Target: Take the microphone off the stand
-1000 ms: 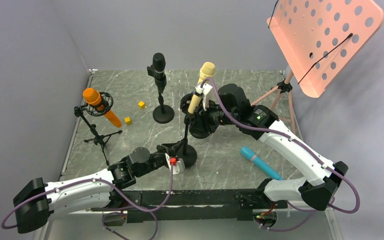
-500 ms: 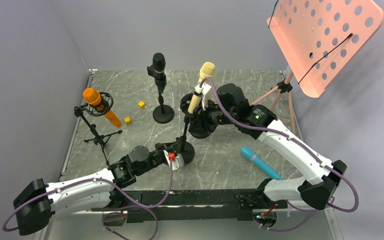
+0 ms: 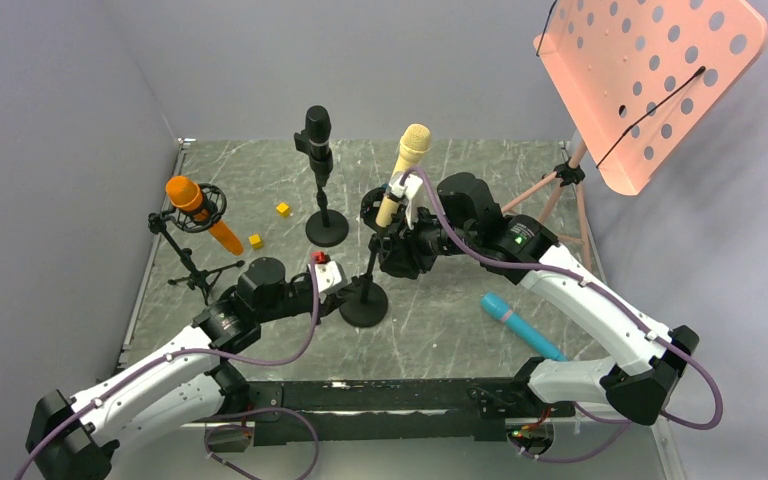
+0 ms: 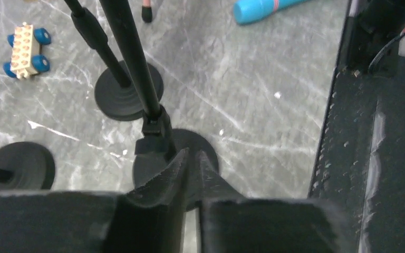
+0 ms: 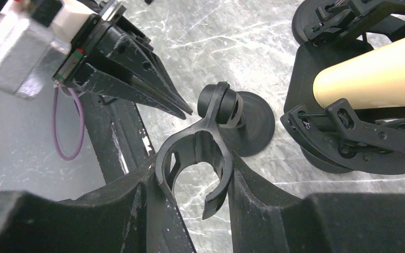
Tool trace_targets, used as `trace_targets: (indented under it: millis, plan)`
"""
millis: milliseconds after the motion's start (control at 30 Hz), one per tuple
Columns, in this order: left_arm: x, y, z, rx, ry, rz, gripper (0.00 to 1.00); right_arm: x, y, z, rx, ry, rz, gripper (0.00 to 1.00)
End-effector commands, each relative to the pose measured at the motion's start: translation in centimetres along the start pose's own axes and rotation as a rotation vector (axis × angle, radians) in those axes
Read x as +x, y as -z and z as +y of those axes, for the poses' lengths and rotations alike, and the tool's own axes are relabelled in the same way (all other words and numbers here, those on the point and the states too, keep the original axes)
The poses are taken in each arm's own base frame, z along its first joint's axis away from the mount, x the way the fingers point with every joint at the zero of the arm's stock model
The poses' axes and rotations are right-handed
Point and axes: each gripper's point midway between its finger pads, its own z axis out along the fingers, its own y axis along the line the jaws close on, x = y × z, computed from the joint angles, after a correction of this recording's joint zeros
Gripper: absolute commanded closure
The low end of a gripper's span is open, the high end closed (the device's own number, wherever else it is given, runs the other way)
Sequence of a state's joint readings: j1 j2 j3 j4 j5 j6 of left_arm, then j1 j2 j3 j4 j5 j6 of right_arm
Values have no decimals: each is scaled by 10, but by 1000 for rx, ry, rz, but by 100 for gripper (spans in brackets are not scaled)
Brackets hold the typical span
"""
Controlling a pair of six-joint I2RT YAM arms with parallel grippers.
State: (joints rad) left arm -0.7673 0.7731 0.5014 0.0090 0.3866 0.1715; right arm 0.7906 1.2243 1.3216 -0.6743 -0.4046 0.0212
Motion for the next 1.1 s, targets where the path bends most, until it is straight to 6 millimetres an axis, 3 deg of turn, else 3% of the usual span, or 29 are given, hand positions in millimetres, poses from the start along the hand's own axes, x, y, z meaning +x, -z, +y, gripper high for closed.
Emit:
trace_targets:
  millis: [0,33,100,200,367,533,900,1067]
  plan:
    - [2,6,0,-1,-6,18,65,-6,8,9,-33,25,-26,77]
    - [1,6,10,-50,-62,8,51,-6,8,10,-36,25,-26,77]
    - [1,5,25,-116,-181,4,41,-5,8,10,-40,24,-24,77]
    - [-11,1,42,-174,-344,-41,38,-5,8,11,-41,23,-22,77]
    - [-11,-16,43,-137,-497,-38,40,-6,8,11,-42,24,-23,77]
    - [-2,-26,42,-118,-489,-5,47,-6,9,10,-37,23,-25,77]
    - [23,-26,42,-127,-471,77,75,-6,8,10,-35,25,-25,77]
    - [29,-27,30,-77,-345,98,95,-6,8,9,-36,56,-25,77]
